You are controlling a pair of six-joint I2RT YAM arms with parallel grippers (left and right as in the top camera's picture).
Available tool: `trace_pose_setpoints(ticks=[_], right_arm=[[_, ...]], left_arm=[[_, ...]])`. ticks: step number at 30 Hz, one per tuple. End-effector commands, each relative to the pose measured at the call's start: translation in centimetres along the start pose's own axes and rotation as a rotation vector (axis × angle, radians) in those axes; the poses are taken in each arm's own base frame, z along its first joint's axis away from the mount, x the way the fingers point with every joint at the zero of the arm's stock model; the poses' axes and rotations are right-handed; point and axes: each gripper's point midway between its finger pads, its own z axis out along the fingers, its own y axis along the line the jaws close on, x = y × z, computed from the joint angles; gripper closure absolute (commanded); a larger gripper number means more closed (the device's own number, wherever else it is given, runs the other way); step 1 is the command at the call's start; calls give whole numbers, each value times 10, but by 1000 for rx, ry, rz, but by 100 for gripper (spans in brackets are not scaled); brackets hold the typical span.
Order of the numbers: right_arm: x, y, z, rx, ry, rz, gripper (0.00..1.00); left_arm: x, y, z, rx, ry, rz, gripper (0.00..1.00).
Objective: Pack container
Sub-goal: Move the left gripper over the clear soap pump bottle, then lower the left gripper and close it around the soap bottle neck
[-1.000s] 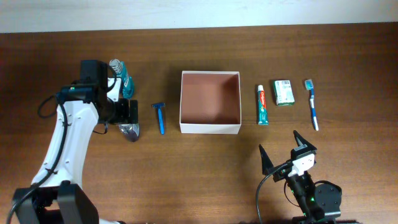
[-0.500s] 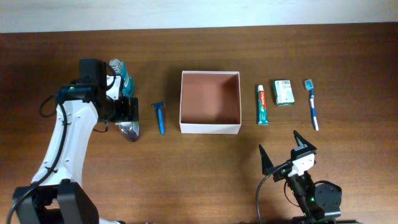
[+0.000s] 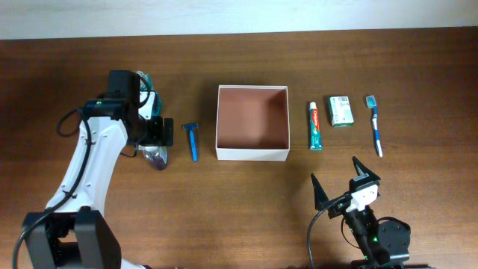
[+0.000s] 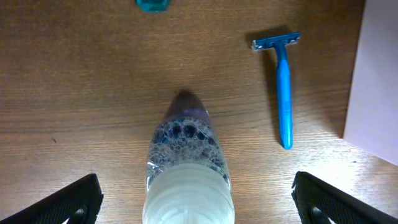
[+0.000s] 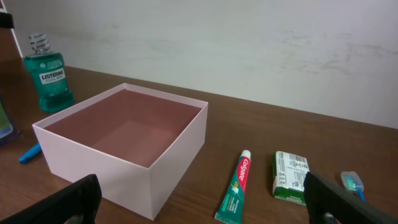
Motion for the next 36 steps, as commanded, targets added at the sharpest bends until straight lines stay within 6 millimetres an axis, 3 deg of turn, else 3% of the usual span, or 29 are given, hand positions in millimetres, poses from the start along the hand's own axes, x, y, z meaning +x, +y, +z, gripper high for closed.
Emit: trace_pose_setpoints(ticks=[1, 20, 21, 23, 26, 36], right_arm=[[2, 0, 0, 1, 2, 12, 1], [2, 0, 0, 1, 1, 12, 1], [2, 0, 0, 1, 2, 12, 1], [2, 0, 0, 1, 2, 12, 1], [2, 0, 0, 1, 2, 12, 1], [2, 0, 0, 1, 2, 12, 1]], left_arm=[[-2, 3, 2, -27, 5, -23, 1], [-1, 3, 2, -25, 7, -22, 1], [-1, 3, 2, -25, 6, -22, 2], [-1, 3, 2, -25, 7, -22, 18], [0, 3, 2, -25, 12, -22, 32], [4, 3, 1, -25, 26, -22, 34]])
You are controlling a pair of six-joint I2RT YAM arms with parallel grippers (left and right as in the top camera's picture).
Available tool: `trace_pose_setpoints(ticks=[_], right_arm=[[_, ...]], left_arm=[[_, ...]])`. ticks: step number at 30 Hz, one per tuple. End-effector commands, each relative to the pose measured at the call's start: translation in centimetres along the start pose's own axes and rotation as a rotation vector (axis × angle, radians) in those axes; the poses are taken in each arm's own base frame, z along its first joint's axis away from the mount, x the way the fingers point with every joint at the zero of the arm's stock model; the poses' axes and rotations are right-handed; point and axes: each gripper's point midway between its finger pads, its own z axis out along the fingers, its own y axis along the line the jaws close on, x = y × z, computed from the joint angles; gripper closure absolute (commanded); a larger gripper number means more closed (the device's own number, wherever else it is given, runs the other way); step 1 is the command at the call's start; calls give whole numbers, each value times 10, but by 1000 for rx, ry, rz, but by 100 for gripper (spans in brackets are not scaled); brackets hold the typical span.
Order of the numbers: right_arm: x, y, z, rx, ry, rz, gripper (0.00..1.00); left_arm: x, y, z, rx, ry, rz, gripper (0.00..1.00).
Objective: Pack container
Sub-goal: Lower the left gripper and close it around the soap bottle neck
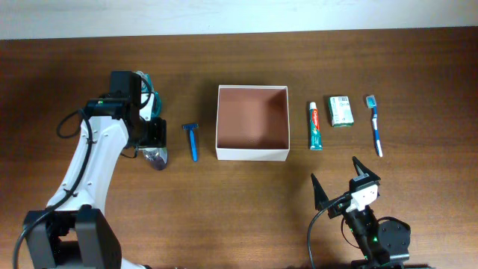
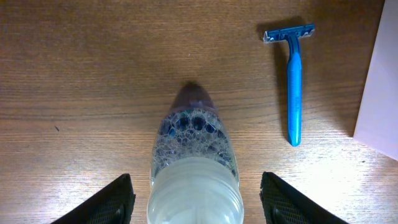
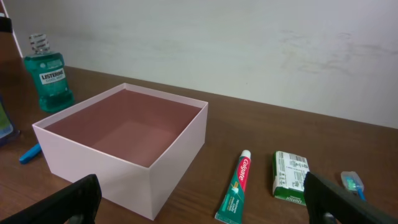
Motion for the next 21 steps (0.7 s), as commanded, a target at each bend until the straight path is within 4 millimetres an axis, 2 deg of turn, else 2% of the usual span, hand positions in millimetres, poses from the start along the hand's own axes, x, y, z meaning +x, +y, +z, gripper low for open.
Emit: trace_pose_setpoints(ticks=[1, 7, 15, 21], right_arm=[[2, 0, 0, 1, 1, 12, 1], [2, 0, 0, 1, 2, 12, 1], [2, 0, 0, 1, 1, 12, 1], [2, 0, 0, 1, 2, 12, 1]], left_arm=[[-1, 0, 0, -6, 3, 0, 33], [-5, 0, -5, -6, -4, 0, 33], [-16, 0, -32, -6, -21, 0, 33], [-12, 0, -33, -6, -2, 0, 34]])
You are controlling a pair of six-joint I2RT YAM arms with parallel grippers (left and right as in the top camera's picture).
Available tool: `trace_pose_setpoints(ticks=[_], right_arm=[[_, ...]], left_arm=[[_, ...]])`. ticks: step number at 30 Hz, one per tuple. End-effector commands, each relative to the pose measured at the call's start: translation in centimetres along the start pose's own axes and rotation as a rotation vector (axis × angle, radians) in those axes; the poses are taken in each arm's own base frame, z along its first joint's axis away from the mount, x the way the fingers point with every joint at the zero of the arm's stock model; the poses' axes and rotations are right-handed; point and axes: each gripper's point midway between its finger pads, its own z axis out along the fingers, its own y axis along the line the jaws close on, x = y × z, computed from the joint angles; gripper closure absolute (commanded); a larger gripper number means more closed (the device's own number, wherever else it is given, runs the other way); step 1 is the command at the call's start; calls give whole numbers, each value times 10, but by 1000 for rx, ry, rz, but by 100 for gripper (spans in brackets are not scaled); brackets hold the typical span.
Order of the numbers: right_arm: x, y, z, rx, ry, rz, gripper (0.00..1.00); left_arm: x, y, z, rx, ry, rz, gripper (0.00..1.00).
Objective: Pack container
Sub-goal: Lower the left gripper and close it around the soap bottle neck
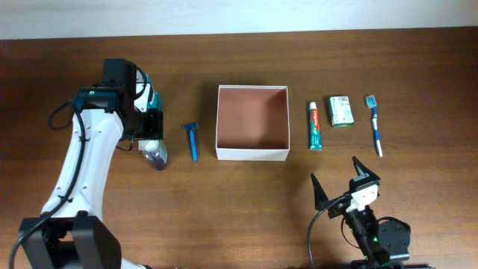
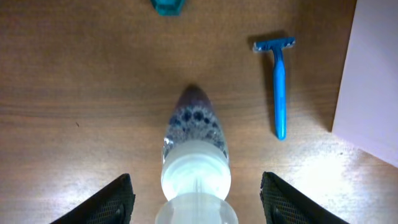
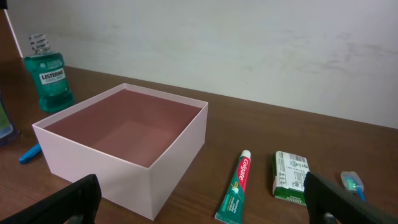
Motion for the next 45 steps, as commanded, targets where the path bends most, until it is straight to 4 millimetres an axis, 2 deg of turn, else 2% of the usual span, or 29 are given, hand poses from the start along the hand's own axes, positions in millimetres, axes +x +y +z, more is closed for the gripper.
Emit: trace_pose_setpoints(ticks=[1, 9, 16, 19, 31, 45], right_arm=[[2, 0, 0, 1, 2, 12, 1], [2, 0, 0, 1, 2, 12, 1], [2, 0, 0, 1, 2, 12, 1], [2, 0, 0, 1, 2, 12, 1], [2, 0, 0, 1, 2, 12, 1], [2, 0, 0, 1, 2, 12, 1]], left_arm=[[0, 0, -1, -6, 8, 0, 34], [11, -1, -1, -2, 53, 0, 35], [8, -2, 0, 5, 43, 0, 35], [8, -2, 0, 5, 42, 0, 41], [5, -2, 0, 5, 31, 0, 44], [8, -2, 7, 4, 59, -1, 42]])
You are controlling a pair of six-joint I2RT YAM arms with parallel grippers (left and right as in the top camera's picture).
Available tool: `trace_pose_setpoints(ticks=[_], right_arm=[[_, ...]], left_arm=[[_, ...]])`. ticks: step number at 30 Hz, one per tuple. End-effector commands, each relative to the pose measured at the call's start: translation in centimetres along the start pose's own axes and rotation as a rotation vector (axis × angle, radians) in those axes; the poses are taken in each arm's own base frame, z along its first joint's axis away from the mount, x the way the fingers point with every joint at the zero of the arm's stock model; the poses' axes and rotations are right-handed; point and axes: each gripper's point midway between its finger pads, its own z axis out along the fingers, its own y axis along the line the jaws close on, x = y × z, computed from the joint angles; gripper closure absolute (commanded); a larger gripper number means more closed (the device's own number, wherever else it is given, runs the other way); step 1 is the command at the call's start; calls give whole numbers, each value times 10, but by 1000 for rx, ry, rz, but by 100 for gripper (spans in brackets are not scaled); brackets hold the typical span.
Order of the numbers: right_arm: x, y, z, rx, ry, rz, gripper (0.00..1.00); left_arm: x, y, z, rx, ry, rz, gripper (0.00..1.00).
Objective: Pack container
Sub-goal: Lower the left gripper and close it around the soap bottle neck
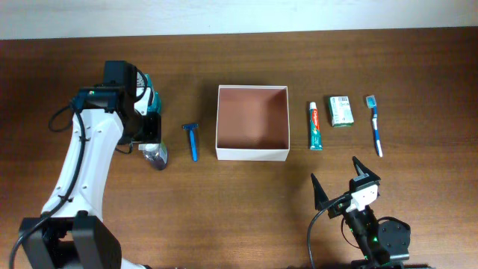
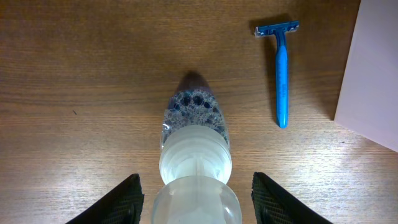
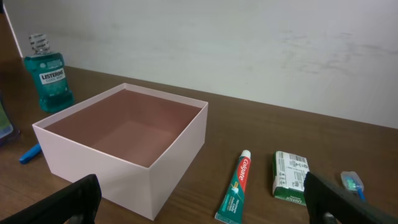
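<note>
A clear bottle (image 2: pixel 194 146) with foamy liquid sits on the table left of the open pink box (image 1: pixel 252 153), its cap end toward the left wrist camera. My left gripper (image 2: pixel 196 202) is open, with one finger (image 2: pixel 118 202) on each side of the bottle and a gap on both sides. A blue razor (image 1: pixel 192 140) lies between the bottle and the box. Right of the box lie a toothpaste tube (image 1: pixel 316 125), a green soap packet (image 1: pixel 340 110) and a toothbrush (image 1: pixel 375 123). My right gripper (image 3: pixel 200 186) is open near the front edge, holding nothing.
A teal mouthwash bottle (image 1: pixel 146 97) stands just behind my left arm, also seen as the Listerine bottle (image 3: pixel 48 78) beyond the box (image 3: pixel 124 143). A pale wall runs along the table's far edge.
My left gripper now sits closer to the clear bottle, which looks larger, and the mouthwash cap has left the view. The fingers stand slightly nearer each other. The right arm is unchanged.
My left gripper was wide open over the clear bottle. Then its fingers stood narrower and closer to the bottle. Then it was farther back, with the mouthwash cap in view, and now it is close again. The bottle and the right arm have stayed put.
</note>
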Motion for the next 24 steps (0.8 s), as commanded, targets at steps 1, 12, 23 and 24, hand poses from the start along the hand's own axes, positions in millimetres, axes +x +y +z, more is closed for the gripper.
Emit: trace_pose_setpoints(ticks=[1, 12, 23, 24], right_arm=[[2, 0, 0, 1, 1, 12, 1], [2, 0, 0, 1, 2, 12, 1], [2, 0, 0, 1, 2, 12, 1], [2, 0, 0, 1, 2, 12, 1]], left_arm=[[-1, -2, 9, 4, 28, 0, 42], [0, -2, 18, 3, 55, 0, 45], [0, -2, 16, 3, 48, 0, 52], [0, -2, 15, 3, 48, 0, 52]])
